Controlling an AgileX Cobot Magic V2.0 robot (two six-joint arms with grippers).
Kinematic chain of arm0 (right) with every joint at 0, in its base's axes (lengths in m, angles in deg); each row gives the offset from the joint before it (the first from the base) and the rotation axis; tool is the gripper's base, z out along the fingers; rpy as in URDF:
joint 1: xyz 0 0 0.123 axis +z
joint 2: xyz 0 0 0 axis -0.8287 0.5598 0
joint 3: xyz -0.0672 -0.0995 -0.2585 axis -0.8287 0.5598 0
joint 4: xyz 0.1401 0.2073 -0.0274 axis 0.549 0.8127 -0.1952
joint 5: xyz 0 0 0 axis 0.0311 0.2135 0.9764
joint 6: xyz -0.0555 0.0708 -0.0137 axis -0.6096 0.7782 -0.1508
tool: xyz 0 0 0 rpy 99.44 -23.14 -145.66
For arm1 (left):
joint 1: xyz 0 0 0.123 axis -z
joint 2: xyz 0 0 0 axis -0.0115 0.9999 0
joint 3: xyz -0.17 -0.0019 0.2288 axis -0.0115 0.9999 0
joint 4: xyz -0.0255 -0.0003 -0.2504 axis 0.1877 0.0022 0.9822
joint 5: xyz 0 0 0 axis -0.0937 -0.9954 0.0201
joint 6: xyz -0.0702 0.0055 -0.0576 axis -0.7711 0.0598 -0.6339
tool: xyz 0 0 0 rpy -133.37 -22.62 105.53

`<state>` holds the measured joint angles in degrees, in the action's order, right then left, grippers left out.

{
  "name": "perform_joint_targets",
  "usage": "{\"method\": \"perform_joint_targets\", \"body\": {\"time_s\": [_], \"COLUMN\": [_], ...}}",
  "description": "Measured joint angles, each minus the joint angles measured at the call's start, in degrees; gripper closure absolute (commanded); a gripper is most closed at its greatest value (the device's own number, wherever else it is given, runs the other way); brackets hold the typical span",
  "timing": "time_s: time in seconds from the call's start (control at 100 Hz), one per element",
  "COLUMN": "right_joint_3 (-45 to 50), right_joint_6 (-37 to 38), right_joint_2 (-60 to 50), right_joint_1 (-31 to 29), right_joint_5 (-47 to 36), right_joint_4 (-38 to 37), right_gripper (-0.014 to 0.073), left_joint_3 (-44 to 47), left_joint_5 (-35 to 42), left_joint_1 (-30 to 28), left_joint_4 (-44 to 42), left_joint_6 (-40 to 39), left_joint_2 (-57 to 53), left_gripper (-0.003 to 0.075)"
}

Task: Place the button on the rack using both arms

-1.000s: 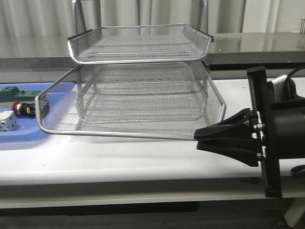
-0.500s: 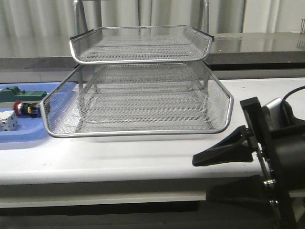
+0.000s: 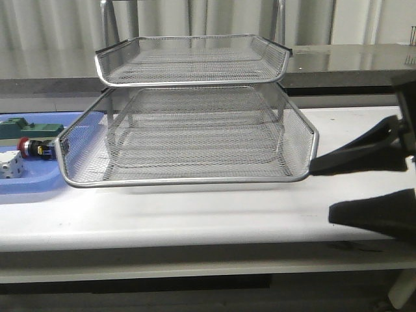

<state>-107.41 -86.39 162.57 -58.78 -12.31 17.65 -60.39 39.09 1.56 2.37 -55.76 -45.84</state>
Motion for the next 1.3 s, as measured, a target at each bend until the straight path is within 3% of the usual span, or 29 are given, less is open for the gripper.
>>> {"method": "perform_joint_targets", "body": {"time_s": [0.18, 0.41, 0.72, 0.93, 1.12, 1.3], "right_joint_3": [0.0, -4.8, -19.8, -24.4, -24.6, -24.6], "right_joint_6": [5.7, 20.6, 44.3, 58.8, 65.7, 66.9], "right_joint_2": [-11.7, -26.6, -40.7, -47.1, -53.4, -58.0], "right_joint_1": [-2.8, -3.2, -3.2, -3.2, -3.2, -1.8], "right_joint_5": [-5.5, -12.5, -7.0, -0.9, 2.9, 3.5], "right_joint_4": [-8.7, -29.6, -63.5, -81.1, -92.2, -95.4], "right_gripper": [0.0173, 0.0173, 0.0239, 0.0239, 0.0239, 0.0246], "left_joint_3": [0.0, 0.0, 0.0, 0.0, 0.0, 0.0], "left_joint_5": [0.0, 0.0, 0.0, 0.0, 0.0, 0.0], "left_joint_1": [0.0, 0.0, 0.0, 0.0, 0.0, 0.0], "left_joint_4": [0.0, 0.0, 0.0, 0.0, 0.0, 0.0], "left_joint_6": [0.0, 0.0, 0.0, 0.0, 0.0, 0.0], "left_joint_2": [0.0, 0.0, 0.0, 0.0, 0.0, 0.0], "left_gripper": [0.0741, 0.0741, 0.0741, 0.0741, 0.0741, 0.0741]}}
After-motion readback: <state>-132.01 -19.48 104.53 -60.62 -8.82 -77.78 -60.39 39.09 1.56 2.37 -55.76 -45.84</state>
